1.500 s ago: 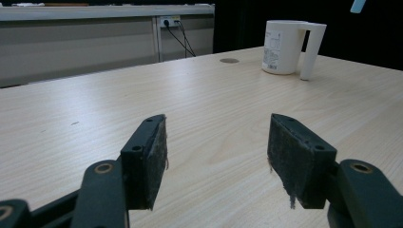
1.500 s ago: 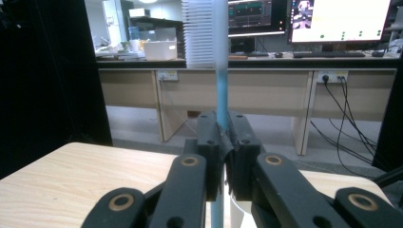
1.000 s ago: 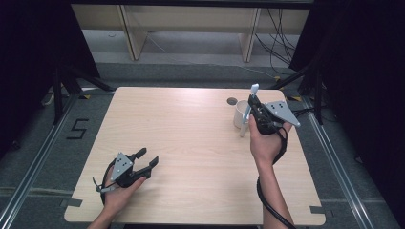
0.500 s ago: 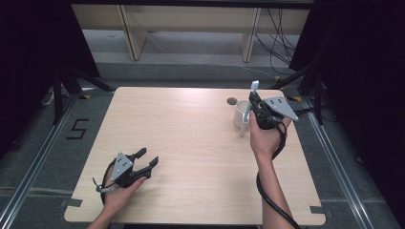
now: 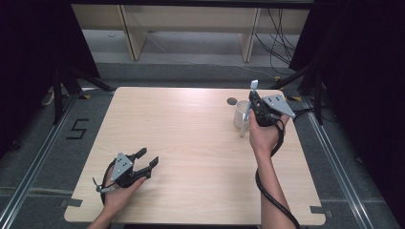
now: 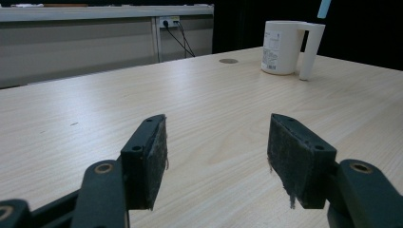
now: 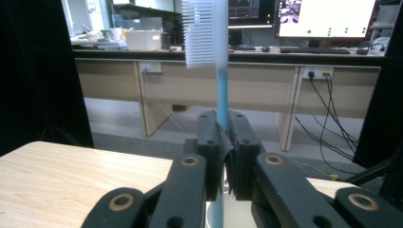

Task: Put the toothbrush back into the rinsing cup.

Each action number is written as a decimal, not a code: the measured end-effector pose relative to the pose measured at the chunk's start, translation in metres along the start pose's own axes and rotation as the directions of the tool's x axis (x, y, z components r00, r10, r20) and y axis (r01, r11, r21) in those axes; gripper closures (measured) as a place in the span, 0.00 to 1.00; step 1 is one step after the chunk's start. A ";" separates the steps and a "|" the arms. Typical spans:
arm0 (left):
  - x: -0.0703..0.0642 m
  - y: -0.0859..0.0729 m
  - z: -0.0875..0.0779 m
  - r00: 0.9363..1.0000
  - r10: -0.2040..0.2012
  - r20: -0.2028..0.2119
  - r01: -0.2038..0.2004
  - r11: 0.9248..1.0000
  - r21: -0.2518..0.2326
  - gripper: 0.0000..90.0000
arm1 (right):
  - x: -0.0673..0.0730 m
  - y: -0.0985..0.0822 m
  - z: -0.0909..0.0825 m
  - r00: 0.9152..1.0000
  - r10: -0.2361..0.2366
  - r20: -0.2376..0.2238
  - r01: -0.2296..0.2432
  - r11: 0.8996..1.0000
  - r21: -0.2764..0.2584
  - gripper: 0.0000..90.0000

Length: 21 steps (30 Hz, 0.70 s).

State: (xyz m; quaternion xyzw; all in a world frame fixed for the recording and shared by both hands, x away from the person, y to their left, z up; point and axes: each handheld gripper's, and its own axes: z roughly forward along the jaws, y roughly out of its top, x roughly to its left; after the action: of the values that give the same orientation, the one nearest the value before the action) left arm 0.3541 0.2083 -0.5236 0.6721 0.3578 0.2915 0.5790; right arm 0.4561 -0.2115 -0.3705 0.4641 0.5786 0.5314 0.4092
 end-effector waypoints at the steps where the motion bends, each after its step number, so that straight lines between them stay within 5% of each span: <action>1: 0.000 0.000 0.000 1.000 0.001 0.000 -0.001 1.000 0.000 0.42 | 0.000 -0.001 0.001 1.000 0.010 -0.004 -0.010 1.000 -0.002 0.96; 21: -0.001 0.000 0.000 1.000 0.008 0.002 -0.008 1.000 0.003 0.42 | -0.004 -0.012 0.008 1.000 0.001 0.016 -0.001 1.000 0.017 0.96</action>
State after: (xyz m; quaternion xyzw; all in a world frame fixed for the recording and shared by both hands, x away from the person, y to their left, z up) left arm 0.3537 0.2076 -0.5236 0.6746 0.3550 0.2926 0.5773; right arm 0.4634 -0.2135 -0.3836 0.4722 0.5797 0.5229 0.4095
